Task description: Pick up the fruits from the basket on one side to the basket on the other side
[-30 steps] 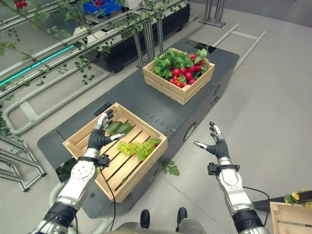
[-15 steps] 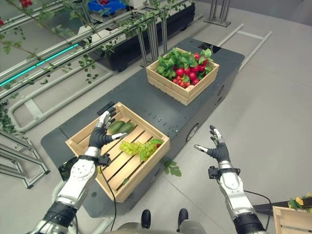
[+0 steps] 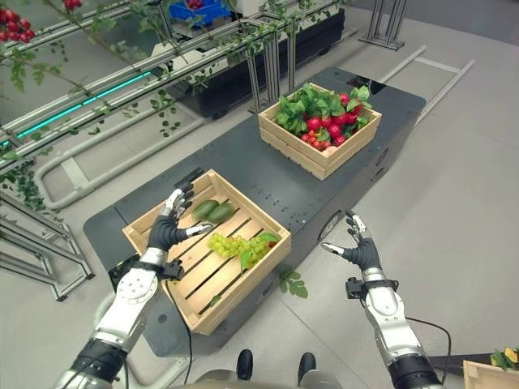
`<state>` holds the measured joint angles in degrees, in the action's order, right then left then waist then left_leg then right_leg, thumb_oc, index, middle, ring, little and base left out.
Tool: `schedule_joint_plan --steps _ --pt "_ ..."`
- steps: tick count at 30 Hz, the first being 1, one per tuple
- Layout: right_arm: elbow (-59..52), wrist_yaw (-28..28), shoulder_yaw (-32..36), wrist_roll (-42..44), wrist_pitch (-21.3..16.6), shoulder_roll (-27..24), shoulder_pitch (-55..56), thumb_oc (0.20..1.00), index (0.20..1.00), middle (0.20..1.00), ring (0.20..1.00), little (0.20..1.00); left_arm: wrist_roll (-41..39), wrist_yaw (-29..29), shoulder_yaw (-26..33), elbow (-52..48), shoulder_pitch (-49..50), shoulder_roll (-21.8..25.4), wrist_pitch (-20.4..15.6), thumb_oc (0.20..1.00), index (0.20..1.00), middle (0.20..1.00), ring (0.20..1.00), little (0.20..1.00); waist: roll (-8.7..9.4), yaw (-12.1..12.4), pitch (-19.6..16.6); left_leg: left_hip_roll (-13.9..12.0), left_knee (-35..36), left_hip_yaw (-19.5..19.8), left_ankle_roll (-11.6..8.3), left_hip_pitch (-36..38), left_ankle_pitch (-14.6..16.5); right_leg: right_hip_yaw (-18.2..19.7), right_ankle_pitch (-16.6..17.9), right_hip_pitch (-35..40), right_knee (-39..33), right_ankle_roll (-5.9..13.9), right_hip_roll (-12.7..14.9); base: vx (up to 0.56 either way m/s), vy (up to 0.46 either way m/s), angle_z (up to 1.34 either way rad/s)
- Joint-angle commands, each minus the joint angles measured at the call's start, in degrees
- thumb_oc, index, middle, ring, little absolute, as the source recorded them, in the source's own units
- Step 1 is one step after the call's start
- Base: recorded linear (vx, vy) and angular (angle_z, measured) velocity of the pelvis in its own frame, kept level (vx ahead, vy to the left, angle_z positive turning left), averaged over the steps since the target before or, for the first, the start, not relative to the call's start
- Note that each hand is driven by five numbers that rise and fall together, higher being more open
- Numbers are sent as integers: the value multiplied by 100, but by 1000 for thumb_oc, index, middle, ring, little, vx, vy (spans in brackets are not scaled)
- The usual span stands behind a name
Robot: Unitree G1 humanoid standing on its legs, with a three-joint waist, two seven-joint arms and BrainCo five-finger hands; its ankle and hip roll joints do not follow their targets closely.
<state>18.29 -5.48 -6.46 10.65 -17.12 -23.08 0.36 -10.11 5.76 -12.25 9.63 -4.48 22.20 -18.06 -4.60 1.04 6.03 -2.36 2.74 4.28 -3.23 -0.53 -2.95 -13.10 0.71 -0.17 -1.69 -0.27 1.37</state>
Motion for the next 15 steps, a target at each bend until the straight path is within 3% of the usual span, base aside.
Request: schedule_joint_plan --steps 1,15 --pt "-499 30 -75 -104 -195 43 -9 1000 1000 1000 1000 1000 -152 -39 230 -260 -135 173 -201 1000 1000 1000 1000 1000 508 152 -218 60 -68 101 -42 54 289 137 150 153 28 774 667 0 0 0" --pt "-489 75 -76 -99 -189 39 42 1000 1000 1000 1000 1000 -146 -22 223 -223 -104 154 -194 1000 1000 1000 1000 1000 510 147 -227 64 -66 110 -21 58 309 161 135 148 34 779 671 0 0 0"
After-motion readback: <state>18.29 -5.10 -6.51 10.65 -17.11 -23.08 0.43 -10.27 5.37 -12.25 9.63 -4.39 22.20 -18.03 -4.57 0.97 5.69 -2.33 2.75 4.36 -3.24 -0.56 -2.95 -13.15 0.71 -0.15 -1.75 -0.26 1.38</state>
